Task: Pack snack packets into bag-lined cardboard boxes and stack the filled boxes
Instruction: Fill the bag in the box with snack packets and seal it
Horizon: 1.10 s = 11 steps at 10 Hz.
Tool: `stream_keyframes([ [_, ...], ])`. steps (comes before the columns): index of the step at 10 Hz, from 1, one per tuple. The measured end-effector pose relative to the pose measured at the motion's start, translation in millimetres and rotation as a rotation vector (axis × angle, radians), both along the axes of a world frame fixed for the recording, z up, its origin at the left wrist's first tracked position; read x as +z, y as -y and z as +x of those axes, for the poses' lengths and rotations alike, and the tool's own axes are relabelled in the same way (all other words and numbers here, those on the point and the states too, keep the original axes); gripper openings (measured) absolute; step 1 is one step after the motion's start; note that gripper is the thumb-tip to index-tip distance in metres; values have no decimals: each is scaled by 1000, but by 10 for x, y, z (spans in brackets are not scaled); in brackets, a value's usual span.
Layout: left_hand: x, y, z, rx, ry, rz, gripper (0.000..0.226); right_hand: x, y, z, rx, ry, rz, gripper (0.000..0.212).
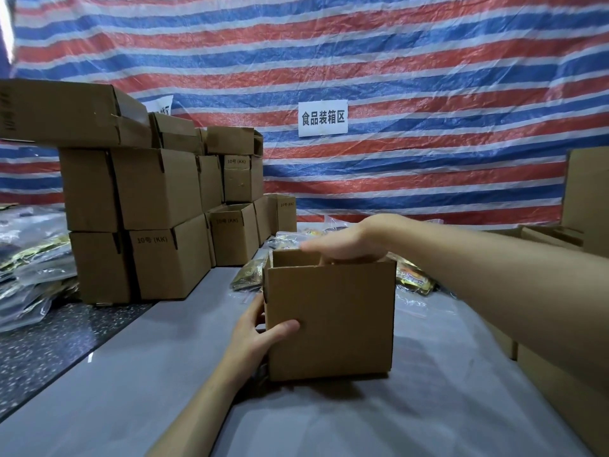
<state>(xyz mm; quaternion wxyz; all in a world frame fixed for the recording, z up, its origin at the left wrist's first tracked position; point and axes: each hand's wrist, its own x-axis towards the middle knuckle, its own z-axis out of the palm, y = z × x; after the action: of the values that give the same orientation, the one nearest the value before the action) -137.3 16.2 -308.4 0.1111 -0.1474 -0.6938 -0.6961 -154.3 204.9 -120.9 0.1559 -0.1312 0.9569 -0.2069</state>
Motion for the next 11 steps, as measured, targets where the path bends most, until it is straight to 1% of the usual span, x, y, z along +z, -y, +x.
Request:
stream_keyframes([
  [1,5,-4,2,-6,-11,-7,83,41,77,57,29,-15,118,73],
  [2,-11,0,-8,4,-21,-29,86,-58,45,66,-19,75,208,78],
  [3,-13,5,-9,-1,-33,-49,90,-134,-41,58,3,93,160,78],
  [4,-4,8,-8,2,-14,-61,93,-202,-51,93,93,-28,107,74],
  [5,8,7,-6,-8,10,-33,89,-250,-165,218,143,-233,161,79],
  [6,10,15,-7,-17,57,4,92,-226,-462,392,278,-562,317,61],
  [7,9,6,22,-29,96,-27,92,-172,-850,588,326,-659,471,61],
  [8,43,-45,60,-102,177,-96,96,-192,-1137,804,316,-591,535,60],
  [9,105,-193,128,-197,291,-149,73,-199,-1256,1014,413,-535,571,58],
  [10,118,-417,230,-123,332,-211,42,-145,-1295,1197,445,-481,592,45],
  [11,155,-707,401,80,266,-251,21,-126,-1314,1353,447,-513,633,31],
])
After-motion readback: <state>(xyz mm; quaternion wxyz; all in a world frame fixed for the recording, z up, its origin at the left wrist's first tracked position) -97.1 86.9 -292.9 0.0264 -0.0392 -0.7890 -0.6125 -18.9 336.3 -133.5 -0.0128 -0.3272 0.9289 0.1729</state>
